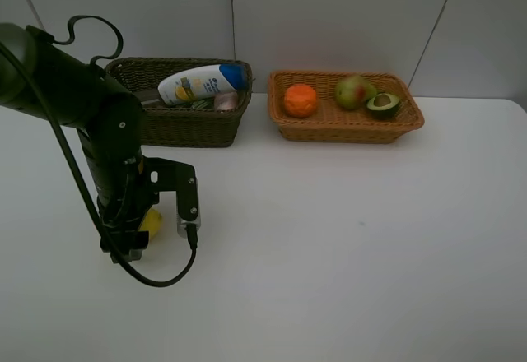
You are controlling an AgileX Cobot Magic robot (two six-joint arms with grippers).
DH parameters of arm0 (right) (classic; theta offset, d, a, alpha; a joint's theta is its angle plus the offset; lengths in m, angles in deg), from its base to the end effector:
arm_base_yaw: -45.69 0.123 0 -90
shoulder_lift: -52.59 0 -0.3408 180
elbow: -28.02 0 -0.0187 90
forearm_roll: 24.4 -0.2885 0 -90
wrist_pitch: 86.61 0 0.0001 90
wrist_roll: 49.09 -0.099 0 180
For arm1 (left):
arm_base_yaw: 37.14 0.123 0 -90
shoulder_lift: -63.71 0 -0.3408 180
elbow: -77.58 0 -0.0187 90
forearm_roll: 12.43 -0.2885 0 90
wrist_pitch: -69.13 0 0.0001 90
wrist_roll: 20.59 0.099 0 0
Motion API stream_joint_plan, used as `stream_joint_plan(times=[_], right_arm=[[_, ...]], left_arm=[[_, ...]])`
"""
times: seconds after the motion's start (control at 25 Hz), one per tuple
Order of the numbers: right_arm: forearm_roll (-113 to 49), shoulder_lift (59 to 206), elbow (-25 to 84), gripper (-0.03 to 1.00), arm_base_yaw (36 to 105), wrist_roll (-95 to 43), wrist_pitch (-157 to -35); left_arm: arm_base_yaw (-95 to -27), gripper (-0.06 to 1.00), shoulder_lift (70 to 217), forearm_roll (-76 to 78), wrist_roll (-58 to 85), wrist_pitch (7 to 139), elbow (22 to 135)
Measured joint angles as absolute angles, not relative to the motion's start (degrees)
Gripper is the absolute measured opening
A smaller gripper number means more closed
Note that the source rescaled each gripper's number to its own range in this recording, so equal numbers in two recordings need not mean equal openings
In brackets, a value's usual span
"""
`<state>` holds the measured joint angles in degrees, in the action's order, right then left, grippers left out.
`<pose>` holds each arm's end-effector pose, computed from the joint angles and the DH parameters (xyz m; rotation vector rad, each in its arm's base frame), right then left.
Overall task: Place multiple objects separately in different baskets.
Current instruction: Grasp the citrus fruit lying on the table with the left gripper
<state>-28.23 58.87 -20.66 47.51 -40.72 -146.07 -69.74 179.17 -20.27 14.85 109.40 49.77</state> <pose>-0.0235 0.0050 0.3004 -0.1803 1.9871 0.0057 0.2813 -0.1695 0.1122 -1.8546 -2.4530 -0.1287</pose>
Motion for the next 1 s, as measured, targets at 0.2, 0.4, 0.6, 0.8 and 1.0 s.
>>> stream_joint_plan(times=[0.2,0.4,0.6,0.8,1.0], right_arm=[[-28.23,58.87,-20.66,1.0,47.51,-40.72,-146.07],[-28.23,58.87,-20.66,1.0,47.51,-40.72,-146.07],[-28.23,58.87,-20.66,1.0,47.51,-40.72,-146.07],[-28.23,58.87,-20.66,1.0,47.51,-40.72,-146.07],[-28.23,58.87,-20.66,1.0,47.51,-40.72,-146.07]], left_arm=[[-69.74,0.76,179.17,-20.21,14.85,109.73,49.77],[-69.74,0.76,179.17,-19.83,14.85,109.73,49.77],[-69.74,0.76,179.17,-19.83,14.85,109.63,49.77],[-69.74,0.76,179.17,-19.83,14.85,109.63,49.77],[-69.74,0.76,179.17,-19.83,14.85,109.63,49.77]])
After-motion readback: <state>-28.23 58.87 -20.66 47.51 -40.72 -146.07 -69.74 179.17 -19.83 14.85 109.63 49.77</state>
